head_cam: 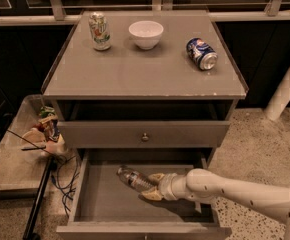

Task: Pick water bottle from middle drawer and place on counter

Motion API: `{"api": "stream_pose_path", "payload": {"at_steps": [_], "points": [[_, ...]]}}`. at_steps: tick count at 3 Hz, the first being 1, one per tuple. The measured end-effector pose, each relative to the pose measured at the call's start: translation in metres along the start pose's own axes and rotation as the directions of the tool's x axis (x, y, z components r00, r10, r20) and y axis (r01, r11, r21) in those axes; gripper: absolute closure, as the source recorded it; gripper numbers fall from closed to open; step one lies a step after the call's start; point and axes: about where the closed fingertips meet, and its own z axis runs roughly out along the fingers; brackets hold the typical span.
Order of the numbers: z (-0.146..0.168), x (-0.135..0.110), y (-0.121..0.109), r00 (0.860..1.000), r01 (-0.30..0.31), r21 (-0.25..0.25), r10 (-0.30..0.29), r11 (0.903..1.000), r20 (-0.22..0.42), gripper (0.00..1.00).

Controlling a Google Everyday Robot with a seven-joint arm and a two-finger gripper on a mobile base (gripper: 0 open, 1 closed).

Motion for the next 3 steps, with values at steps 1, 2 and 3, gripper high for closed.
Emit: {"api": "stream_pose_path", "payload": {"at_steps": [1,2,3], "points": [[-0.004,-0.006,0.003,1.000,0.006,-0.019,-0.006,0.9998,-0.013,0.87],[-0.021,-0.020,0.006,0.999,0.019,-0.050,-0.021,0.9986,-0.024,1.00],[-0.052,-0.042,0.007,0.999,0.044,-0.069,-0.044,0.9966,-0.001,1.00]]}}
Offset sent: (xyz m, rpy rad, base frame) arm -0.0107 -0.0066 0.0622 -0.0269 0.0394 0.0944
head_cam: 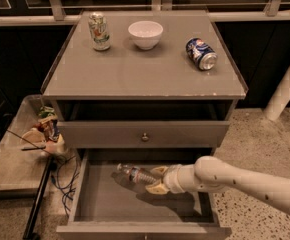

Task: Pick water bottle from middle drawer and place on counter

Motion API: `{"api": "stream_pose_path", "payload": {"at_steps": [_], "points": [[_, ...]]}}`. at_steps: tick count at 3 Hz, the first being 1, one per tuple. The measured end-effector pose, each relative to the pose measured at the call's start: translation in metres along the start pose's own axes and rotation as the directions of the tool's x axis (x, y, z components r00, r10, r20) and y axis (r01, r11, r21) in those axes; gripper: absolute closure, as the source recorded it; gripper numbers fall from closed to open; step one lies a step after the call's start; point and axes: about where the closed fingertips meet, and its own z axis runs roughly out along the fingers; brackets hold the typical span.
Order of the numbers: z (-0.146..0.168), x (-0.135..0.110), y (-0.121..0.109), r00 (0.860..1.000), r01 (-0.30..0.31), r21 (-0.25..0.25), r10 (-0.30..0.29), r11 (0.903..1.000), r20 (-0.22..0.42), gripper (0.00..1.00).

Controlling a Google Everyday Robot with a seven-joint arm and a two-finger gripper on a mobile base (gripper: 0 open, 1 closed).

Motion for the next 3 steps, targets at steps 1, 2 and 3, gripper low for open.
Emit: {"api": "stream_pose_path", "payload": {"at_steps": [1,2,3], "points": [[-0.033,-0.019,0.001,0.999,0.020,-0.006,-0.019,0.9998,0.038,1.00],[-0.069,-0.038,-0.003,0.998,0.032,-0.011,-0.031,0.9994,0.052,1.00],[-0.111,-0.067,-0.010,0.998,0.056,0.031,-0.056,0.9980,0.021,1.00]]}}
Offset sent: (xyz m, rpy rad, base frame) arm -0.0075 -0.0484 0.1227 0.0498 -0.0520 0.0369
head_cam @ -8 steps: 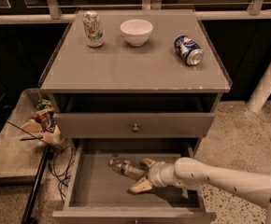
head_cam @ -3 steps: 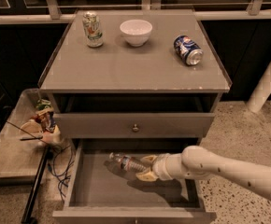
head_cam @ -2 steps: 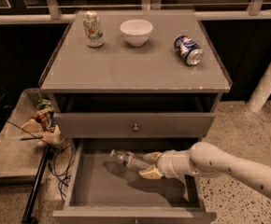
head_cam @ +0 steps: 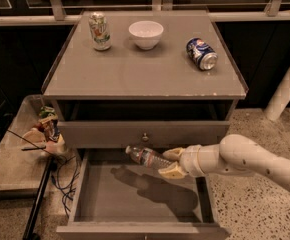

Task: Pick water bottle from middle drawer and place on counter

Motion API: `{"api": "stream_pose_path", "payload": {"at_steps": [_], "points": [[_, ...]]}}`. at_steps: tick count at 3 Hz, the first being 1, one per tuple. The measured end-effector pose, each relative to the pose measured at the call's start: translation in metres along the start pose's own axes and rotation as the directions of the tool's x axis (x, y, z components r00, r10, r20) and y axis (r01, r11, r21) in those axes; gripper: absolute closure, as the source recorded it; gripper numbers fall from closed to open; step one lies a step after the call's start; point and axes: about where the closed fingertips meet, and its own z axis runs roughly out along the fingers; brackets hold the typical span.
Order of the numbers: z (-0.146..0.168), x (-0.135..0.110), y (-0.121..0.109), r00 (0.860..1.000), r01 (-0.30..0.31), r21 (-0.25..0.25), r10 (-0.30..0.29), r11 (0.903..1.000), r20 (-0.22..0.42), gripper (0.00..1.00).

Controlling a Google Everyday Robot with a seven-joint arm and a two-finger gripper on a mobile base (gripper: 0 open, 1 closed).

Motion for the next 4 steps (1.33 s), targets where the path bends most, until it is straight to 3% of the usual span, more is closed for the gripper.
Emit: {"api": "stream_pose_path", "payload": {"at_steps": [1,3,4], "points": [[-0.062,-0.061,-0.016,0.995,0.090,0.083,-0.086,0.9925,-0.057,1.00],[-0.074,-0.071,-0.007,0.994,0.106,0.101,-0.102,0.9893,-0.042,1.00],[-0.097,-0.089,0.004,0.991,0.134,0.138,-0.132,0.9813,-0.022,1.00]]}}
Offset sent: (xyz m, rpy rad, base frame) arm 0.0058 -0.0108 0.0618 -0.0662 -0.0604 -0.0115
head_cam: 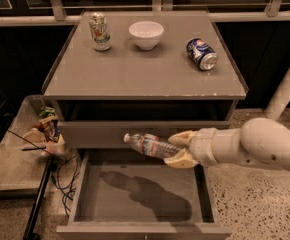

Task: Pick water bottle from middle drawer and place on counter

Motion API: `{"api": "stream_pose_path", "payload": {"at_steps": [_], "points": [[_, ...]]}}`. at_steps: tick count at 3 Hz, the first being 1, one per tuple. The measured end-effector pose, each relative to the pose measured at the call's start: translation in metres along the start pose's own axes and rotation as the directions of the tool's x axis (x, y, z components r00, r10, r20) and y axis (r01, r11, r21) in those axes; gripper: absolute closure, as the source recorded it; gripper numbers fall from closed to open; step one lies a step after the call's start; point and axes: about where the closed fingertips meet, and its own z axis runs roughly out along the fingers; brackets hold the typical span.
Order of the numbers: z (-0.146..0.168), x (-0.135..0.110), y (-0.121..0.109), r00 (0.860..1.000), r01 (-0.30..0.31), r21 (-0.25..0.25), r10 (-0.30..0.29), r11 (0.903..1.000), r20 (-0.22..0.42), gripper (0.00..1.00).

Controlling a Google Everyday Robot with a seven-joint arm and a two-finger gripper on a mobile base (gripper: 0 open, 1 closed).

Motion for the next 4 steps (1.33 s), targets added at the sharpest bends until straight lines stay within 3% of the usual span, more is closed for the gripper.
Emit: {"api": "stream_pose_path", "payload": {"at_steps": [1,2,4], "points": [[-0.047,-0.031,0.002,0.999,0.050,0.071,-0.051,0.9962,0.013,1.00],[-0.085,-0.075,-0.020,0.992,0.119,0.120,-0.122,0.9857,0.019,1.00],[-0.146,-0.176,-0.103,0.966,0.239,0.206,-0.254,0.9490,0.047,1.00]]}}
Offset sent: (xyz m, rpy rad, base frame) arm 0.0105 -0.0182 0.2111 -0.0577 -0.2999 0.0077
